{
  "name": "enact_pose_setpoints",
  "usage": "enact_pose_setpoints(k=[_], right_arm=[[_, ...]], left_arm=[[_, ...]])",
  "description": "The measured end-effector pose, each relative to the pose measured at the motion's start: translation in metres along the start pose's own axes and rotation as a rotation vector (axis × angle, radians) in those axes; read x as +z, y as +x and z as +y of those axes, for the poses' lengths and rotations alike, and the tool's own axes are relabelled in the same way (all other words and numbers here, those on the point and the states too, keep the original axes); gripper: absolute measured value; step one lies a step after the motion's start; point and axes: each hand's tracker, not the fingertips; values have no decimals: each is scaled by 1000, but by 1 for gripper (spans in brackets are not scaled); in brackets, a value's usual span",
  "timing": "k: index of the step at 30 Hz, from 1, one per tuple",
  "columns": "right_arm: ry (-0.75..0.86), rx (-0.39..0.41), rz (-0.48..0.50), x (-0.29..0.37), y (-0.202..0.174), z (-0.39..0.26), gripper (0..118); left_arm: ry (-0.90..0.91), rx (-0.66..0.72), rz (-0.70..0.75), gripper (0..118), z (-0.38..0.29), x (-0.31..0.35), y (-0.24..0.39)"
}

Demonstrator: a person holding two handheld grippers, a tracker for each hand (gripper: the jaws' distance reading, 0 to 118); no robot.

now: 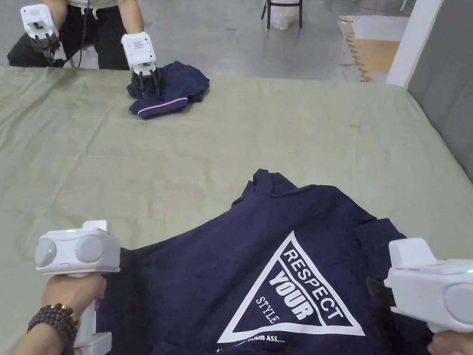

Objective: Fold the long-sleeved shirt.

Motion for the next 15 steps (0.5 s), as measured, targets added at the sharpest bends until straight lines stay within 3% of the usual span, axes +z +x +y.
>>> enact_pose_setpoints(k=[1, 3, 5, 6, 9, 10, 15], right_arm=[[18, -6, 12, -9, 7, 24, 4], [55, -18, 62, -31, 17, 72, 5], [49, -12, 58, -58, 26, 124, 12], [32, 35, 52, -77, 30, 152, 28], [-73, 101, -3, -129, 39, 209, 97], [-140, 136, 7, -147, 41, 222, 100], [-329, 219, 7, -211, 38, 234, 76]], left_arm=[[12, 18, -66, 17, -1, 5, -2], [24, 173, -159, 15, -10, 20, -7], [81, 182, -181, 15, -18, 34, -10], [98, 189, -161, 15, -22, 41, -11], [136, 225, -198, 15, -31, 58, -14], [141, 226, -199, 15, -35, 62, -15], [144, 237, -209, 15, -42, 63, -18]])
